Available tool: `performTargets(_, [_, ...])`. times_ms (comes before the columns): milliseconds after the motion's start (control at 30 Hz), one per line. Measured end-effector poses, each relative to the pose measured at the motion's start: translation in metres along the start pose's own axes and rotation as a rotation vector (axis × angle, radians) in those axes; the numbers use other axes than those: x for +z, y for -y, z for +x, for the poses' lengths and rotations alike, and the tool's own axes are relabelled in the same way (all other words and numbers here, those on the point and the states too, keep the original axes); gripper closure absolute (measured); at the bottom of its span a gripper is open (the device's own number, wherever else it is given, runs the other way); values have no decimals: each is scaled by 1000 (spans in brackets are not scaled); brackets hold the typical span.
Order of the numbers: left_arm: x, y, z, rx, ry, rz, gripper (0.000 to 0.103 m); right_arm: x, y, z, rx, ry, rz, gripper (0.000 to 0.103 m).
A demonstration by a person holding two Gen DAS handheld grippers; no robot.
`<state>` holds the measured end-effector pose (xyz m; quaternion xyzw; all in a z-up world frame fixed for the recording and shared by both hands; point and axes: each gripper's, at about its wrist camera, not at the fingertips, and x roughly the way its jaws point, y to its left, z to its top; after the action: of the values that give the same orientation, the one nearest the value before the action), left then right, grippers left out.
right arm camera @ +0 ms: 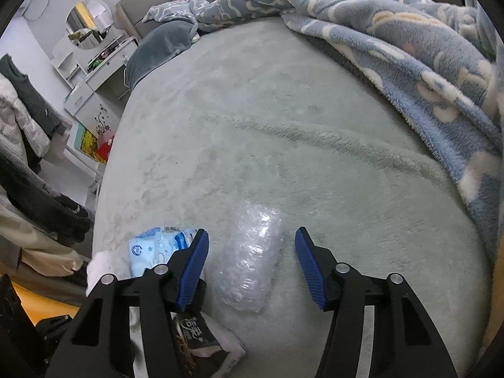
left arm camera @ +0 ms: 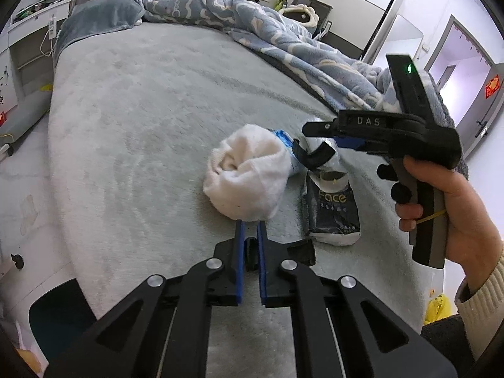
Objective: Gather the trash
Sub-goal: 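Grasp the clear bubble wrap with the right tool, then carry the bubble wrap over the green bin with the right tool while the left tool moves over the bin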
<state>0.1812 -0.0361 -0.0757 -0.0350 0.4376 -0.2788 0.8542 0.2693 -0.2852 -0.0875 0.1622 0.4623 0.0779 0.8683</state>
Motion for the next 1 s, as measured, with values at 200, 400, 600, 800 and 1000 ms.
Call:
performTargets(200, [-1, -7, -14, -5, 18, -14, 95, -2, 2, 5, -42, -13, 8, 57])
performTargets(400, [-3, -11, -24, 7, 21, -18, 95, -1, 5, -12, -68, 51, 27, 64])
performTargets(600, [-13, -17, -37, 25, 19, -40, 95, -6, -8, -54, -103, 154, -3, 64])
performTargets(800, [-30, -23, -56, 50, 33, -33, 95, -26, -32, -63, -69, 178, -25, 64])
performTargets(1000, [-58, -40, -69, 105, 14, -42, 95, -49, -67, -68, -45, 177, -81, 64])
